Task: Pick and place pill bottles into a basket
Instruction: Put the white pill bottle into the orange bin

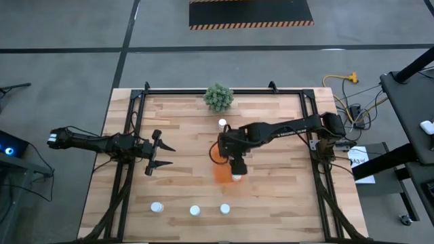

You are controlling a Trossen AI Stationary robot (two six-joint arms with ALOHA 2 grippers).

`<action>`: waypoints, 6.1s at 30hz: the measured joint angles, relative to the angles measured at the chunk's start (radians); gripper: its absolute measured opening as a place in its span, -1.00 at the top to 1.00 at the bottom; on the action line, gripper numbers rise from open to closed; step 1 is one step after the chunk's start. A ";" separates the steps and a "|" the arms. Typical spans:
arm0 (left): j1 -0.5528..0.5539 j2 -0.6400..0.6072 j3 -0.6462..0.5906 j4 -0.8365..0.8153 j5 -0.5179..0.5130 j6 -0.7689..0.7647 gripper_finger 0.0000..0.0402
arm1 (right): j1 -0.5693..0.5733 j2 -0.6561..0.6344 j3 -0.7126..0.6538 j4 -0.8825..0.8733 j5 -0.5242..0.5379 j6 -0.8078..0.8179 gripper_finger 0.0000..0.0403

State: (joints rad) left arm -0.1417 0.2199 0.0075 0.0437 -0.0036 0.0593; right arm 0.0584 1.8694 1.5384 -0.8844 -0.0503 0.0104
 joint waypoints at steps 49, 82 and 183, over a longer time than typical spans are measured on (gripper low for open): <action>0.000 0.000 0.000 0.000 0.000 0.000 -0.14 | -0.306 0.077 0.207 0.091 -0.195 0.281 0.01; 0.000 -0.001 0.000 -0.001 -0.001 0.000 -0.14 | -0.384 0.373 0.668 -0.486 0.179 0.435 0.01; 0.000 0.000 0.000 0.000 -0.001 0.000 -0.14 | -0.382 0.375 0.370 -0.109 0.057 0.352 0.27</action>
State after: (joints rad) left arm -0.1417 0.2203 0.0077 0.0441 -0.0043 0.0597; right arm -0.3237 2.2444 1.9084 -0.9936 0.0070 0.3622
